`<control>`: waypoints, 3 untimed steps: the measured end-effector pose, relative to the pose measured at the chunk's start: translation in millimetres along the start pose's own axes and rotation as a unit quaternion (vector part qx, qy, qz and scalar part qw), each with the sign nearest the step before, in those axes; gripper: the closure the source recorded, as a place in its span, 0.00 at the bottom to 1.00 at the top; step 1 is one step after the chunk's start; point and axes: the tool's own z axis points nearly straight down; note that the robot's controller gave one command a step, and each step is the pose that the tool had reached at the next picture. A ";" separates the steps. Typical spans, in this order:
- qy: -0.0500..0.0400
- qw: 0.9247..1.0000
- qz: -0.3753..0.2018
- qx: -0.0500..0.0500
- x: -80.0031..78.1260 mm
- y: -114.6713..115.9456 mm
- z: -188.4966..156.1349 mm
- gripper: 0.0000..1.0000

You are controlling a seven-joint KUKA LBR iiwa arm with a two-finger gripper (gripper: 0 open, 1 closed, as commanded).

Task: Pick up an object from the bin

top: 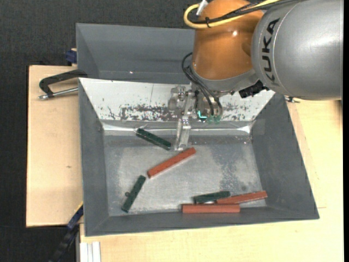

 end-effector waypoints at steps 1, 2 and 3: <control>-0.003 1.000 -0.026 0.000 14.2 4.0 50.3 0.00; 0.001 1.000 -0.002 0.000 32.2 13.6 91.7 0.00; -0.002 0.995 -0.097 -0.001 10.8 15.8 151.2 1.00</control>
Offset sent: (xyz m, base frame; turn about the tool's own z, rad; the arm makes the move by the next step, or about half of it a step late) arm -0.0344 0.0143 -0.0944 -0.0031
